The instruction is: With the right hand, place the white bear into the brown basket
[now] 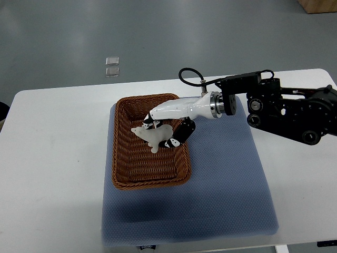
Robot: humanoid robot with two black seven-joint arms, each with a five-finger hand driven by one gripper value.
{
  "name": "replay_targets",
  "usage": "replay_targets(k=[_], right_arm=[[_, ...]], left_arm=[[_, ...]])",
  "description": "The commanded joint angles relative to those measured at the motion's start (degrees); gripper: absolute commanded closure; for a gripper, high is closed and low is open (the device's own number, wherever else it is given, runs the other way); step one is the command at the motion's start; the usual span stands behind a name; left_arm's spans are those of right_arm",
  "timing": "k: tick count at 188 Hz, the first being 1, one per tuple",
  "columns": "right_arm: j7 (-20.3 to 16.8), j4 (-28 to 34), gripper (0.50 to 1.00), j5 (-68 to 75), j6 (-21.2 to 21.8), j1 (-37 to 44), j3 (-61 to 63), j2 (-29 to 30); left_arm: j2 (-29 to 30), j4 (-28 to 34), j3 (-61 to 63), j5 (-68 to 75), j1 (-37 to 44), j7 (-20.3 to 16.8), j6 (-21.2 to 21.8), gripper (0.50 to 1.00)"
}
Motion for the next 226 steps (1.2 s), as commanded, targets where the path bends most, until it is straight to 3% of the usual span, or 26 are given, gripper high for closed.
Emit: replay_targets(k=[1,22,31,52,87,111,170,226], right_arm=[[0.01,-0.94,1.0,-1.09,-0.11,-0.39,-0.97,1.18],[0.01,-2.44,0.983,-2.24,-0.28,-0.48,-2.29,2.5],[0.01,-2.96,0.938,-2.59,-0.37,-0.75,-2.38,2.58],[-0.17,-3.58,0.775,-2.94,-0.9,-1.36,-2.38,2.67],[-0.26,-3.67,0.677,-2.85,-1.51,-1.27,-2.11,1.88],[-0.26,-3.67,0.648,-2.85,-2.57,-1.1,-1.94,1.27],[-0.61,-4.11,0.642,-1.45,-3.8,-1.71,4.04,-2.6],[-0.87,-11.23,0.642,9.01,-3.98,-9.62,17.75,-4.71]], left_arm=[[0.0,0.0,-0.05,-0.01,-0.01,0.0,0.01,0.5],[0.0,0.0,0.04,-0.01,-0.01,0.0,0.01,0.5],[0.0,0.0,-0.05,-0.01,-0.01,0.0,0.01,0.5],[0.0,0.0,-0.05,-0.01,-0.01,0.0,0.01,0.5],[0.0,0.0,-0.05,-0.01,-0.01,0.0,0.01,0.5],[0.0,0.0,-0.05,-0.01,-0.01,0.0,0.01,0.5],[0.0,0.0,-0.05,-0.01,-0.01,0.0,0.01,0.5],[0.0,0.0,0.04,-0.01,-0.01,0.0,0.01,0.5]])
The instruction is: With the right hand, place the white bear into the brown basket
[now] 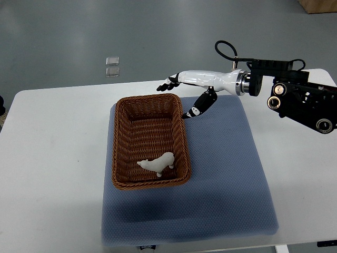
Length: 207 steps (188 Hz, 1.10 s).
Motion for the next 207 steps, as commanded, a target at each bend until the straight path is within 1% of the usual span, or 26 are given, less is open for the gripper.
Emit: replay_targets(k=[1,20,33,46,79,95,120,135,138,140,141,143,154,163,185,207], right_arm=[[-0.14,-4.05,0.642,5.47,-0.14,-3.61,5.57,-0.04],[-1.46,-8.1,0.642,11.45,-0.49,-6.87,11.12,0.93],[-2.17,-10.47,0.642,15.67,-1.72,-8.8,14.1,1.01],[-2.52,-13.01,0.642,21.81,-4.09,-10.12,16.12,1.19],[-3.4,-18.64,0.642,38.6,-9.98,-11.26,16.3,2.68],[-3.4,-20.05,0.642,46.34,-12.79,-12.05,16.21,3.21],[-3.48,-21.28,0.642,53.9,-15.43,-13.2,16.3,4.53],[-3.48,-21.28,0.638,57.15,-16.31,-13.72,16.3,5.06],[-3.4,-21.28,0.622,58.2,-16.48,-13.81,16.3,5.14],[-3.4,-21.28,0.621,58.21,-16.48,-13.81,16.3,5.14],[-3.4,-21.28,0.609,58.73,-16.48,-13.9,16.3,5.14],[-3.4,-21.28,0.601,59.26,-16.57,-13.99,16.3,5.14],[-3.4,-21.28,0.599,62.16,-16.57,-14.43,16.3,5.14],[-3.4,-21.28,0.585,64.8,-16.57,-14.78,16.3,5.14],[-3.22,-21.28,0.576,67.88,-16.57,-15.31,16.3,5.32],[-2.43,-21.28,0.574,68.23,-16.22,-15.75,16.39,6.81]], left_arm=[[0.0,0.0,-0.02,-0.01,-0.01,0.0,-0.01,0.5],[0.0,0.0,-0.02,-0.01,-0.01,0.0,-0.01,0.5],[0.0,0.0,-0.02,-0.01,-0.01,0.0,-0.01,0.5],[0.0,0.0,-0.02,-0.01,-0.01,0.0,-0.01,0.5],[0.0,0.0,-0.02,-0.01,-0.01,0.0,-0.01,0.5],[0.0,0.0,-0.02,-0.01,-0.01,0.0,-0.01,0.5],[0.0,0.0,-0.02,0.08,0.08,0.0,-0.01,0.5],[0.0,0.0,-0.02,-0.01,-0.01,0.0,-0.01,0.5],[0.0,0.0,0.07,-0.01,-0.01,0.0,-0.01,0.5],[0.0,0.0,0.07,-0.01,-0.01,0.0,-0.01,0.5],[0.0,0.0,0.07,-0.01,0.08,0.0,-0.01,0.5],[0.0,0.0,0.07,-0.01,0.08,0.0,-0.01,0.5],[0.0,0.0,-0.02,-0.01,-0.01,0.0,-0.01,0.5],[0.0,0.0,-0.02,-0.01,-0.01,0.0,-0.01,0.5],[0.0,0.0,-0.02,-0.01,-0.01,0.0,-0.01,0.5],[0.0,0.0,-0.02,-0.01,-0.01,0.0,-0.01,0.5]])
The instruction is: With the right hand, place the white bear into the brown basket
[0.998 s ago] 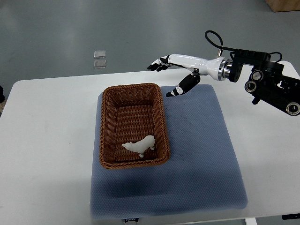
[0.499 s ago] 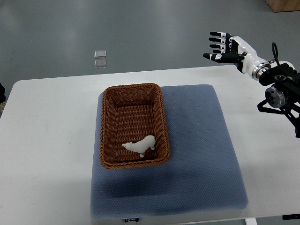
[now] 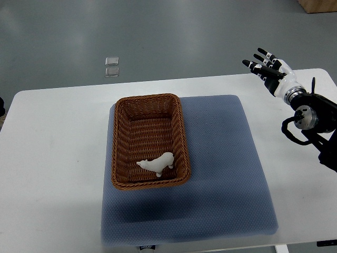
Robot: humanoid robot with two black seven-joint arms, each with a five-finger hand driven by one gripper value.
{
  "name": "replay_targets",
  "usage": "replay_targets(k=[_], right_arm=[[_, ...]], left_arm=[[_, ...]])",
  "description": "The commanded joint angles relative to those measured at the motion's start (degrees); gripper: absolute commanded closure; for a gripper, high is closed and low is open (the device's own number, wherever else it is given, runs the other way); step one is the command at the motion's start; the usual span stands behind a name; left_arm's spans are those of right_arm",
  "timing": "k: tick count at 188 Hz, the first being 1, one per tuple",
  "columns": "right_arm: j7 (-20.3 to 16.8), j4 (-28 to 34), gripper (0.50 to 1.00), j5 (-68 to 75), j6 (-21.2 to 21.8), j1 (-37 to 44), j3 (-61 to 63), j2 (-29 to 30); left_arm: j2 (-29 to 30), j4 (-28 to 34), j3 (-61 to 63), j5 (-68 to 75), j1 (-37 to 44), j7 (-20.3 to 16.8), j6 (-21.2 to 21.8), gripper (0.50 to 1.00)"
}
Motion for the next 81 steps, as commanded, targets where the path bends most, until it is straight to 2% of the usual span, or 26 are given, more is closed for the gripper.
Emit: replay_targets(k=[1,81], right_arm=[[0.56,0.02,0.574,0.49,0.23,-0.45,0.18,0.97],[0.74,0.81,0.572,-0.3,0.66,-1.86,1.15,1.76]], left_arm=[[0.0,0.0,-0.04,-0.01,-0.01,0.0,0.01,0.5],[0.0,0.0,-0.04,-0.01,-0.01,0.0,0.01,0.5]])
